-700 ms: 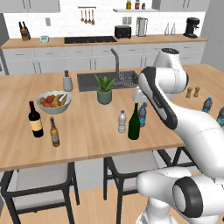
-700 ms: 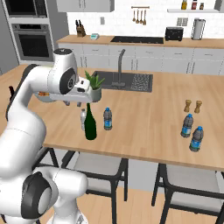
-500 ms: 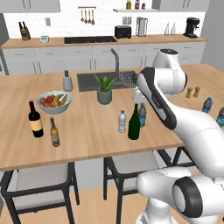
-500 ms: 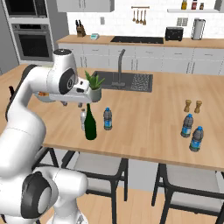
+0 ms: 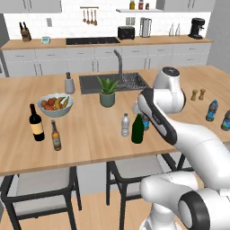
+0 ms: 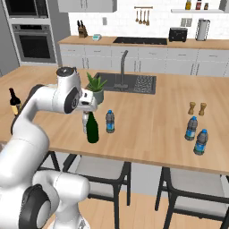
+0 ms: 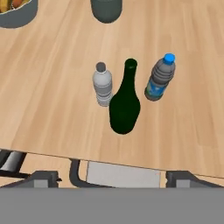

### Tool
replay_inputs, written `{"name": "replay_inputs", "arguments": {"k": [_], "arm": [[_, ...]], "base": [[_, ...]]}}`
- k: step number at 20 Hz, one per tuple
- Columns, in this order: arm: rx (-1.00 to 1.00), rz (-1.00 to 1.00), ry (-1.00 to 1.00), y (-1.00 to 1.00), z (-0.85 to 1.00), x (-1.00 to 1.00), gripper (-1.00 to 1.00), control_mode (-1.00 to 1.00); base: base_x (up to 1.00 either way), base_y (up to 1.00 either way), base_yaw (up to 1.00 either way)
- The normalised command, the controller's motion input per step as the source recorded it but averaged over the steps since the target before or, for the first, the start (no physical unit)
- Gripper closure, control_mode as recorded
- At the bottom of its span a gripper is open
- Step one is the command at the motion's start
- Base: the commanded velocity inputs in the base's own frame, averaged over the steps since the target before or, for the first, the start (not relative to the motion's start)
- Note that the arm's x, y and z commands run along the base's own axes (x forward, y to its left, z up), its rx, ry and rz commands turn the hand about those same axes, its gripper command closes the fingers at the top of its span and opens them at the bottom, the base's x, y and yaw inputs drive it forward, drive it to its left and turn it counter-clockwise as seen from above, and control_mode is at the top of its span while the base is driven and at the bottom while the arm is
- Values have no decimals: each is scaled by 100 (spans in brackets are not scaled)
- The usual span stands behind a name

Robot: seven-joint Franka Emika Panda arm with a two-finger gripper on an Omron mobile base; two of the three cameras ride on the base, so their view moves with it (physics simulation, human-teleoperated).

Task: Move the plastic bottles in the middle to the plastics group, and the glass bottles in the middle to the glass group.

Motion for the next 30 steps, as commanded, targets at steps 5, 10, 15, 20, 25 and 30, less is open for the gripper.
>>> {"name": "replay_inputs", "arguments": {"k": [5, 10, 15, 20, 25, 30], "arm": [[0, 3, -15, 0, -37, 50, -100, -100], [-1, 0, -1, 0, -3, 49, -100, -100], [0, 0, 3, 0, -2, 4, -100, -100], [0, 0, 0, 0, -15, 12, -100, -100], [0, 0, 1, -1, -13, 26, -100, -100], [0, 0, 5, -9, -8, 25, -100, -100]], "base": [[0, 0, 0], [0, 0, 0], [0, 0, 0], [0, 0, 0], [0, 0, 0], [0, 0, 0]]}}
